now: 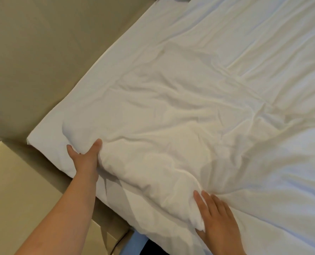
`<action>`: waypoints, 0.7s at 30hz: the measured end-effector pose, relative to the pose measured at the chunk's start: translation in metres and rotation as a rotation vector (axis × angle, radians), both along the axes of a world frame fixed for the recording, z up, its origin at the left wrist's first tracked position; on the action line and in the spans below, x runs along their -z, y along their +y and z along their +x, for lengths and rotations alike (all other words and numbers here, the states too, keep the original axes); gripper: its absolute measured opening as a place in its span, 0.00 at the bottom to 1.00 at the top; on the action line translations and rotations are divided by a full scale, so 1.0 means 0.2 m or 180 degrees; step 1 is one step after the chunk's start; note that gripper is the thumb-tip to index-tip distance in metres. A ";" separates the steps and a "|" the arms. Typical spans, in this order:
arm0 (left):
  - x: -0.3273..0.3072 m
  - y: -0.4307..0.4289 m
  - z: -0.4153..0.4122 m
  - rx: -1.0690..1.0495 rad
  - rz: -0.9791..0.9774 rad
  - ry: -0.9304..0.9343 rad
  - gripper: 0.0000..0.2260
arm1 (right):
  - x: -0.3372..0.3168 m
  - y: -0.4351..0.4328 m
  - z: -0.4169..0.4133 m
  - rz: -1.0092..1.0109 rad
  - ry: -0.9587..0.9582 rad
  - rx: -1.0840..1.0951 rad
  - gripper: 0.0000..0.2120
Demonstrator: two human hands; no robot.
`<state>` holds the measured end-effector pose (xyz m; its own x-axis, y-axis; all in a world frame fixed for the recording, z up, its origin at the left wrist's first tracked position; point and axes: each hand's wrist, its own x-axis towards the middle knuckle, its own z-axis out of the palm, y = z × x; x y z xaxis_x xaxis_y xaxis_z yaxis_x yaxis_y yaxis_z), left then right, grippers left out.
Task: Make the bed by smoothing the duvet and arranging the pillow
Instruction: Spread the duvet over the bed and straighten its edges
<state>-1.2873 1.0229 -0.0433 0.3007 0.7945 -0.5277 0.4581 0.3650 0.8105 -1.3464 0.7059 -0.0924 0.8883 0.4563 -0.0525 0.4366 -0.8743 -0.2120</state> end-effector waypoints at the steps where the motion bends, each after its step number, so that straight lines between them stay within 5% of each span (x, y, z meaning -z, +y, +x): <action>1: 0.01 0.02 0.02 0.0050 0.0064 -0.0042 0.43 | -0.01 0.02 0.01 -0.0021 -0.0007 0.0088 0.31; 7: 0.05 0.05 0.08 0.0500 0.0711 -0.0203 0.36 | -0.07 0.08 0.13 0.0298 0.0529 0.0058 0.51; 21: -0.03 0.18 -0.25 0.0711 0.0934 -0.0305 0.29 | -0.23 0.12 -0.23 0.0289 0.0726 -0.0490 0.45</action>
